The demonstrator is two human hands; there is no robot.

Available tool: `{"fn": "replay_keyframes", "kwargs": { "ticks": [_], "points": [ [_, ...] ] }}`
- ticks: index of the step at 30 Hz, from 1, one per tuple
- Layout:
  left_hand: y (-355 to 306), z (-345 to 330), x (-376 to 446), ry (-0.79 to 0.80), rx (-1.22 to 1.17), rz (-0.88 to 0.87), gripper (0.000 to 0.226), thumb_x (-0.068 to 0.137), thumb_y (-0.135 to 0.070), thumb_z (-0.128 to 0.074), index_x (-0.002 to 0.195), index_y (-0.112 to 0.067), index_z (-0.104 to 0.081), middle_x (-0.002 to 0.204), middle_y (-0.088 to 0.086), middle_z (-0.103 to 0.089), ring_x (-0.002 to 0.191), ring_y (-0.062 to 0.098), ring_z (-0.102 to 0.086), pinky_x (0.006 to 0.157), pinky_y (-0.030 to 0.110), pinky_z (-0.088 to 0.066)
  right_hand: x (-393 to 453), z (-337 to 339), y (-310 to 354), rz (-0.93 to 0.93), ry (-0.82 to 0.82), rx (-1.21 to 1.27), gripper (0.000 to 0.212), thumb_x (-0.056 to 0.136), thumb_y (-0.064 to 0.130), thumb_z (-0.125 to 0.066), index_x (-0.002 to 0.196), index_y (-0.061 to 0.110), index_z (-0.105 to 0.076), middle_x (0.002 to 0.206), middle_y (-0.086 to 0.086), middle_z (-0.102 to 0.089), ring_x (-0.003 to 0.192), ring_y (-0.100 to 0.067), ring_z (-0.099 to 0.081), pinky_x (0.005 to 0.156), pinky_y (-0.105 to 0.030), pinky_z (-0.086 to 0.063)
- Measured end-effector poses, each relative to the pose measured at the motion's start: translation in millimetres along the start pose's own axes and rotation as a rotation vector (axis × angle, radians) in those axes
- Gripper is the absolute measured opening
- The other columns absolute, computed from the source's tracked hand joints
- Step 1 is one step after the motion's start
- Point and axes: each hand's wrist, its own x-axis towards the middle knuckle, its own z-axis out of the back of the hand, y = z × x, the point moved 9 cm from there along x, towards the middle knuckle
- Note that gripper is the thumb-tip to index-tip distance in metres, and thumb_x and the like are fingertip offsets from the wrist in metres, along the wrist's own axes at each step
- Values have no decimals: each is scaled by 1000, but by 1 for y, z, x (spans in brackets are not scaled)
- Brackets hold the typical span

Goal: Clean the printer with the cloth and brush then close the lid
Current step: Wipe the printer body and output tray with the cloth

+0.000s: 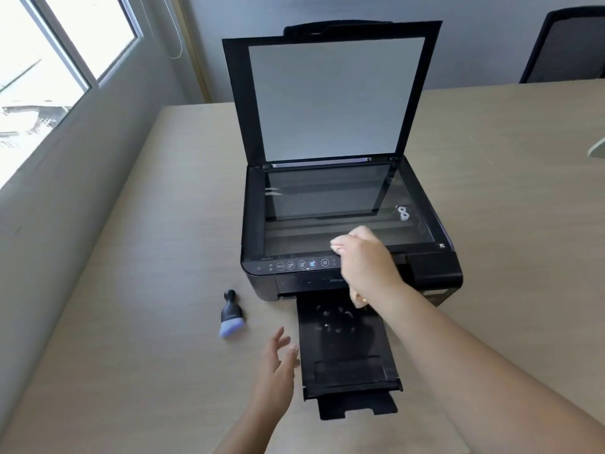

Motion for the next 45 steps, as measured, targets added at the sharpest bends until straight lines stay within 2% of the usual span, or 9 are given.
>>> {"fn": "replay_keyframes", "kwargs": {
  "ticks": [6, 10, 14, 21, 24, 28, 32, 38, 45],
  "points": [
    [2, 6, 7, 92, 54, 10, 37, 100, -31, -43, 137, -36, -39, 133, -8, -51, 115, 13, -57, 101, 34, -43, 12, -52, 77, 286, 183, -37, 32, 90, 2, -49, 108, 19, -70, 103, -4, -54, 101, -23, -48, 84, -37, -47],
    [3, 14, 13, 118, 95, -42, 26, 99, -31, -46, 122, -43, -45, 127, -11, -56, 115, 12, -58, 105, 40, -43, 15, -32, 35, 171, 87, -91, 34, 88, 4, -49, 93, 33, -67, 94, 9, -50, 93, -15, -43, 79, -36, -47],
    [5, 16, 11, 180, 77, -14, 30, 101, -30, -43, 130, -32, -47, 121, -10, -57, 104, 7, -61, 82, 19, -46, 21, -45, 59, 127, 15, -110, 36, 84, 7, -48, 98, 37, -64, 93, 14, -46, 98, -14, -46, 79, -38, -47],
    [-1, 30, 12, 215, 65, -2, 31, 101, -31, -43, 131, -28, -51, 120, -5, -61, 96, 3, -63, 66, 8, -43, -10, -56, 126, 490, 20, -10, 21, 84, -1, -58, 92, 12, -73, 89, -8, -63, 79, -27, -55, 73, -36, -50],
    [-1, 36, 11, 226, 90, -7, 33, 100, -32, -44, 131, -26, -53, 117, -6, -63, 95, 2, -63, 68, 9, -42, -16, -31, 91, 508, -60, 3, 19, 80, -2, -65, 88, 12, -75, 86, -5, -66, 77, -24, -60, 75, -30, -48],
    [-1, 37, 11, 253, 84, -3, 33, 101, -32, -42, 131, -24, -54, 113, -5, -63, 90, 4, -62, 69, 12, -41, 11, -40, 86, 307, -142, -47, 29, 80, 0, -56, 89, 21, -72, 86, -3, -62, 80, -29, -57, 68, -44, -53],
    [-7, 26, 8, 316, 70, 32, 32, 101, -33, -40, 128, -23, -55, 109, -5, -65, 89, 7, -63, 74, 18, -45, -5, -81, 154, 489, -11, -11, 26, 79, 2, -53, 91, 13, -73, 90, -10, -64, 78, -30, -55, 68, -39, -52],
    [-8, 21, 7, 416, 94, 83, 31, 101, -33, -41, 127, -25, -56, 110, -4, -69, 95, 13, -65, 89, 28, -48, -7, -46, 118, 564, -26, -39, 20, 79, -2, -63, 88, 10, -76, 85, -8, -68, 70, -31, -60, 70, -36, -51],
    [-21, 27, 11, 390, 91, 74, 30, 101, -33, -41, 125, -24, -57, 110, -4, -69, 98, 16, -65, 88, 28, -48, -33, -81, 156, 663, -20, -23, 35, 86, 8, -40, 97, 11, -73, 99, -5, -68, 75, -27, -55, 65, -42, -53]
  ]
}}
